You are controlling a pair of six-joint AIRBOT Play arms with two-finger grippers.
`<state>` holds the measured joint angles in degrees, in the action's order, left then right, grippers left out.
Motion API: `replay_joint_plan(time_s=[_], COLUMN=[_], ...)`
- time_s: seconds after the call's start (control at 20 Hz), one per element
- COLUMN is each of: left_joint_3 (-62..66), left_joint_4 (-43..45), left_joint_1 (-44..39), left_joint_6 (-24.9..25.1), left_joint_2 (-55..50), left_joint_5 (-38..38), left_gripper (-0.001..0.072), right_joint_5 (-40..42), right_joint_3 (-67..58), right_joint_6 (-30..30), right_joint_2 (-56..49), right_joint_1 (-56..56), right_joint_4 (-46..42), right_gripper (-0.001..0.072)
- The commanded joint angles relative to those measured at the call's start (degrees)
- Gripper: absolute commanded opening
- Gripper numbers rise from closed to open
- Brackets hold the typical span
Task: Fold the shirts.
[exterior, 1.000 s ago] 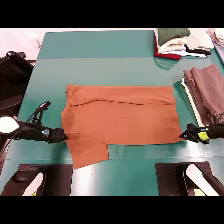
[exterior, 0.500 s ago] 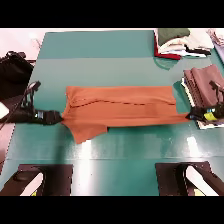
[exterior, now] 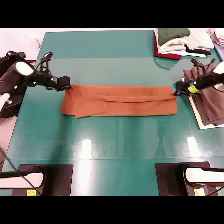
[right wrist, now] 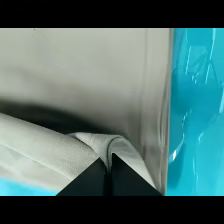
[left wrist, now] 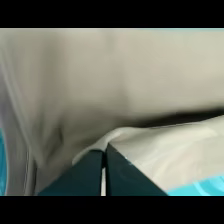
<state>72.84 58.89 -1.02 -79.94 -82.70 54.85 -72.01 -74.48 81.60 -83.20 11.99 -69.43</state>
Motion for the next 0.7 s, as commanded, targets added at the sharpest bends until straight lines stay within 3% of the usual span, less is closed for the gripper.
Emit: replay_joint_plan(time_s=[0.0,0.1,0.15,0.2,0.25,0.3,0.35,0.4,0.45,0.55,0.65], left_joint_3=[5.75,5.73,5.95,6.38,6.86,7.39,7.85,8.04,8.04,8.04,8.04], left_joint_4=[-1.99,-1.95,-1.97,-1.90,-1.92,-1.95,-2.08,-2.60,-3.65,-5.77,-5.95], left_joint_1=[0.07,0.09,0.07,0.13,0.13,0.11,0.11,0.11,0.11,-0.42,-2.56], left_joint_6=[0.92,0.70,0.37,0.33,0.28,0.31,0.28,0.28,0.28,0.50,0.48], left_joint_2=[-7.61,-7.87,-7.82,-7.82,-7.82,-7.82,-7.78,-7.76,-7.76,-7.78,-7.78], left_joint_5=[-2.82,-3.89,-3.87,-3.13,-2.25,-1.03,0.24,1.42,2.45,3.58,3.48], left_gripper=[0.0026,0.0028,0.0073,0.0335,0.0514,0.0517,0.0517,0.0516,0.0458,0.0045,0.0026], right_joint_5=[0.90,0.59,0.11,-0.39,-1.20,-2.95,-5.27,-7.30,-8.96,-11.19,-10.86], right_joint_3=[-8.31,-11.13,-11.85,-12.07,-11.87,-11.87,-11.85,-11.85,-11.82,-11.65,-8.33], right_joint_6=[0.68,0.46,-0.48,-1.42,-2.99,-4.68,-5.90,-6.84,-6.95,-7.13,-7.32], right_joint_2=[-7.76,-9.99,-10.54,-10.67,-10.60,-10.62,-10.62,-10.62,-10.62,-10.62,-10.62], right_joint_1=[-1.44,-1.05,-0.33,0.79,1.99,3.56,5.42,7.04,8.57,12.04,14.60], right_joint_4=[1.49,3.37,4.48,5.90,7.48,8.61,8.87,8.87,8.85,8.90,10.32], right_gripper=[0.0016,0.0026,0.0106,0.0250,0.0267,0.0268,0.0270,0.0355,0.0469,0.0492,0.0492])
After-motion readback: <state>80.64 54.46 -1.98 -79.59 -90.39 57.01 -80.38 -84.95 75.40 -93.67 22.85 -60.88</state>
